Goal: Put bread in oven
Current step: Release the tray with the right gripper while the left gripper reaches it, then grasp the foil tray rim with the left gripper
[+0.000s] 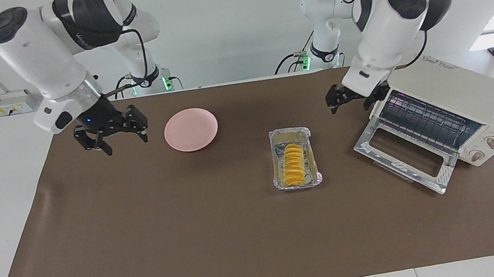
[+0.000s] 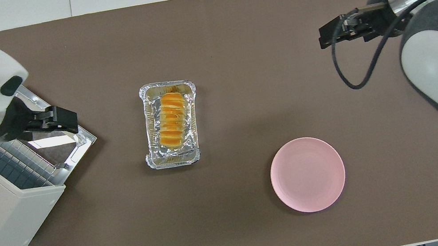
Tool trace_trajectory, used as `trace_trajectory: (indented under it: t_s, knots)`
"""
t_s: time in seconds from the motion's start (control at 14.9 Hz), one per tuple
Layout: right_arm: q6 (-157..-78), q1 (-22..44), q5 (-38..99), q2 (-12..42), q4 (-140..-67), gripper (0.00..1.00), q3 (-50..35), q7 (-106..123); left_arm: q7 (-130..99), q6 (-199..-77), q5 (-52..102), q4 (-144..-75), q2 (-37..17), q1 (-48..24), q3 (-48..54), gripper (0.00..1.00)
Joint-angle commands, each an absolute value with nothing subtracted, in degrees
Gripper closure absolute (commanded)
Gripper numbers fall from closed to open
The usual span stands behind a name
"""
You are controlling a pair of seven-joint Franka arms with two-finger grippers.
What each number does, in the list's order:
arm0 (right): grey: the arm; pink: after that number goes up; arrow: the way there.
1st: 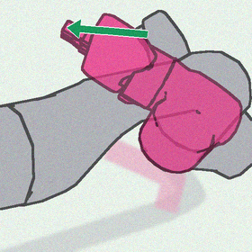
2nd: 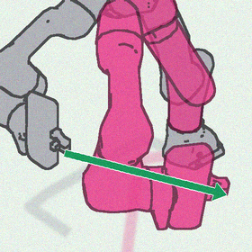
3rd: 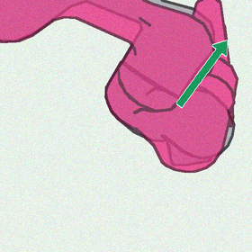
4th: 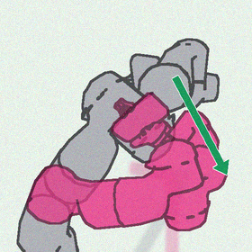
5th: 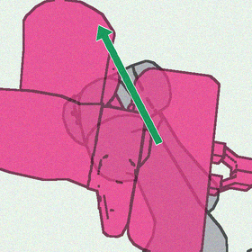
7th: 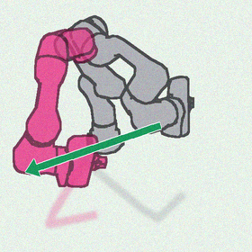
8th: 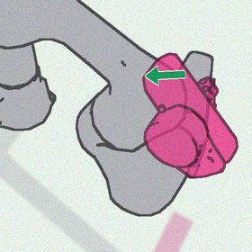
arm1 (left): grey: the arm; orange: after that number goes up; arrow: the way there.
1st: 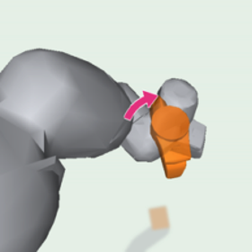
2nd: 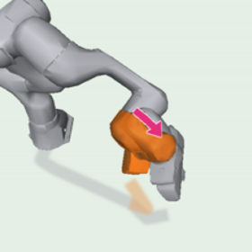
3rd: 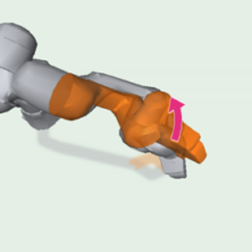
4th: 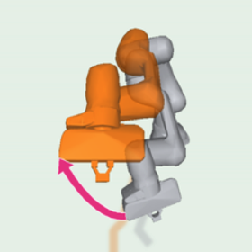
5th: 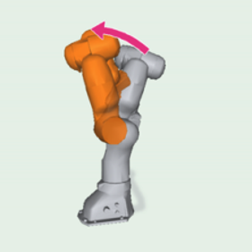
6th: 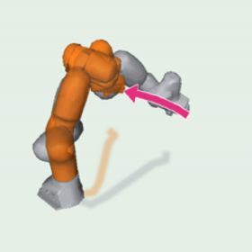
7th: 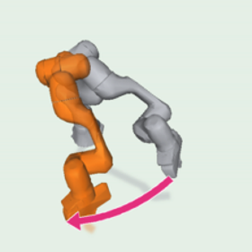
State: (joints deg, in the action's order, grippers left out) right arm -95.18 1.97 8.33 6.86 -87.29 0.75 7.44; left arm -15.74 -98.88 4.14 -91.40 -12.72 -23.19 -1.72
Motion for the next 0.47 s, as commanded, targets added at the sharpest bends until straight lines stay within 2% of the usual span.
trace_trajectory:
  t_s: [0.0,0.2,0.4]
  knots:
    - [-90.46,-0.96,5.19,3.09,-89.65,0.00,-0.26,9.58,-20.29,-103.52,4.39,-89.82,-18.00,-28.19,-2.64,0.00]
    - [-85.45,-2.63,2.12,1.32,-89.74,0.00,-0.26,11.76,-22.93,-107.38,4.31,-91.58,-20.29,-31.19,-2.64,0.00]
    - [-82.01,-2.99,-1.14,-1.31,-91.57,0.00,-0.35,12.13,-27.76,-113.88,3.43,-91.23,-26.79,-36.73,-2.90,0.00]
